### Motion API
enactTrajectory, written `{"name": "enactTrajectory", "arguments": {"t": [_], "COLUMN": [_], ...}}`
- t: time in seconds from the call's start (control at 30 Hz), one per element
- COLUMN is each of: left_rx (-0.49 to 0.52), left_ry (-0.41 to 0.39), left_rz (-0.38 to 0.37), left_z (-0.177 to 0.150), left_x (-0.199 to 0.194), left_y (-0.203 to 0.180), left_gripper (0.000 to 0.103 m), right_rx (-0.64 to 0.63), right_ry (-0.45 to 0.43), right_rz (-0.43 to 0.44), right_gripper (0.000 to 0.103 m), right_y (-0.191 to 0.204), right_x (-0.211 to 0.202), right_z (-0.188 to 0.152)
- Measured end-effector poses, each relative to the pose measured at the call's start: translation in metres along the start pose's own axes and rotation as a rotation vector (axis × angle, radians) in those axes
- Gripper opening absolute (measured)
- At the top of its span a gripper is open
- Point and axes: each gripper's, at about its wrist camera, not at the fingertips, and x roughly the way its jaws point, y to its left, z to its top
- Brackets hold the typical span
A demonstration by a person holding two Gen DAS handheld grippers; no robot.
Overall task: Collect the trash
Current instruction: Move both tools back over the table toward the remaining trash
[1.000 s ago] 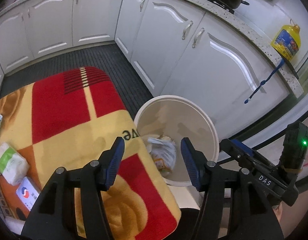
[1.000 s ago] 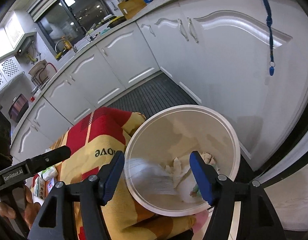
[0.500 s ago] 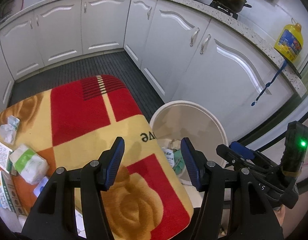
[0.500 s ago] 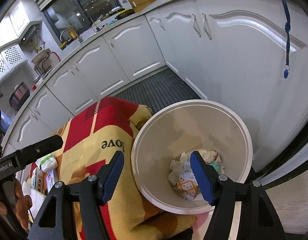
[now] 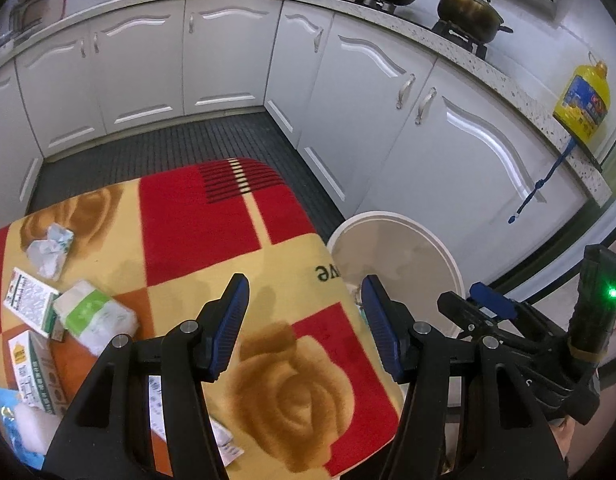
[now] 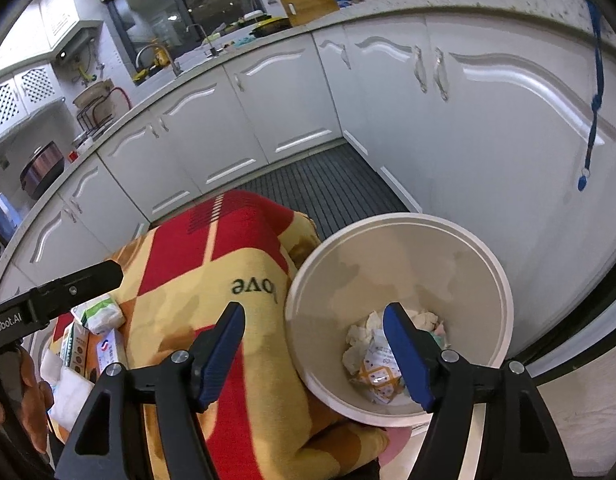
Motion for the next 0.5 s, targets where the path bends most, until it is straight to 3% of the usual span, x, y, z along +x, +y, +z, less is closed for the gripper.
{"name": "enactTrajectory", "arguments": {"t": [0.5], "left_rx": [-0.057], "left_ry": [-0.027], "left_rz": [0.040], "left_z": [-0.018], "left_x": [-0.043], "left_y": [0.051], "left_gripper": [0.059], "right_rx": [-0.093], "right_ry": [-0.005], "right_rz": [0.021], "right_gripper": [0.073], "right_y": [0.048], "right_x": [-0.008], "right_z": [-0.003]}}
